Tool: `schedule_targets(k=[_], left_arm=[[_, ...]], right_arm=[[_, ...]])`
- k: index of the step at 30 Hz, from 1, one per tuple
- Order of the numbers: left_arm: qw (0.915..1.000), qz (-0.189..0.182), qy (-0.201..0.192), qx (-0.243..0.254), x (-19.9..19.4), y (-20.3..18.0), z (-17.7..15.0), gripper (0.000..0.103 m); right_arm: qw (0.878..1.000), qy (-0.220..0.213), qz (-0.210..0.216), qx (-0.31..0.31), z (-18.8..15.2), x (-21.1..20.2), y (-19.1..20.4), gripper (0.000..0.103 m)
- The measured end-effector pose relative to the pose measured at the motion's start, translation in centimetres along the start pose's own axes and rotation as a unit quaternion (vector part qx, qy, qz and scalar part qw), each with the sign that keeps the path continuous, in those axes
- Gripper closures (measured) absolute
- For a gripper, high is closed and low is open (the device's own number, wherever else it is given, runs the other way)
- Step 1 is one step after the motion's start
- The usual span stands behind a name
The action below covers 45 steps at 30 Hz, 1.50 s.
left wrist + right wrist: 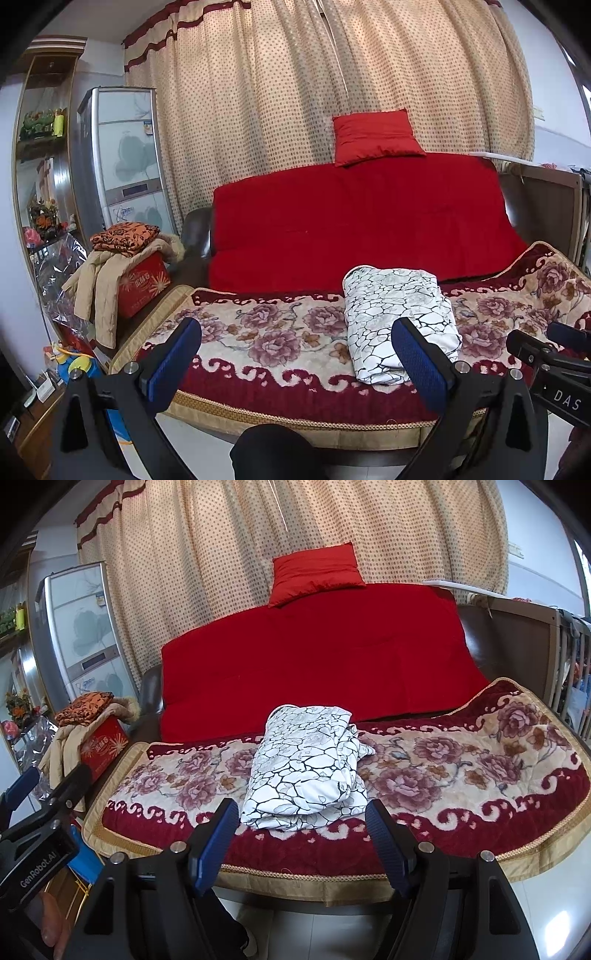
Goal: Fold large clothes
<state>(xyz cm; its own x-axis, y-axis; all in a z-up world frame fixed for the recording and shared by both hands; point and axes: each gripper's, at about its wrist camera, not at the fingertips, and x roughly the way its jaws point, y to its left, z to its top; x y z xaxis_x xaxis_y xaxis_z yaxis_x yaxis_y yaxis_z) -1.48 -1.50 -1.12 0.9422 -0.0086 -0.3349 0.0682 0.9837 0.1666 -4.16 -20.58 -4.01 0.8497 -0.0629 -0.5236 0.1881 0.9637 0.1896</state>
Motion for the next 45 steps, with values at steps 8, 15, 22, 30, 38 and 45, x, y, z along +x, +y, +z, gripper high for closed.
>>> schedule_targets(k=[8,15,22,30,38,45], left_arm=[[1.0000,0.001,0.008,0.000,0.4,0.0,-0.3,0.001],[0.9999,-0.003,0.014,0.002,0.7,-0.1,-0.5,0.001],[0.9998,-0.004,0.020,0.001,1.1,-0.1,-0.7,0.001],[0.9993,-0.007,0.037,0.008,2.5,-0.5,-1.1,0.001],[0.9975,-0.005,0.070,-0.001,7.3,-0.8,-0.5,0.001],[0.9934,0.000,0.114,-0.011,13.5,-1.5,0.0,0.001]], right_arm=[[1.000,0.001,0.001,0.004,-0.1,0.2,0.0,0.028],[1.000,0.003,0.001,0.005,-0.3,0.4,-0.1,0.028],[1.000,0.001,0.000,0.005,-0.3,0.5,-0.1,0.028],[1.000,0.005,-0.006,0.001,0.2,1.4,-0.1,0.028],[1.000,0.002,-0.017,-0.004,2.9,4.7,-0.3,0.028],[1.000,0.024,-0.018,0.010,4.4,9.2,-1.8,0.028]])
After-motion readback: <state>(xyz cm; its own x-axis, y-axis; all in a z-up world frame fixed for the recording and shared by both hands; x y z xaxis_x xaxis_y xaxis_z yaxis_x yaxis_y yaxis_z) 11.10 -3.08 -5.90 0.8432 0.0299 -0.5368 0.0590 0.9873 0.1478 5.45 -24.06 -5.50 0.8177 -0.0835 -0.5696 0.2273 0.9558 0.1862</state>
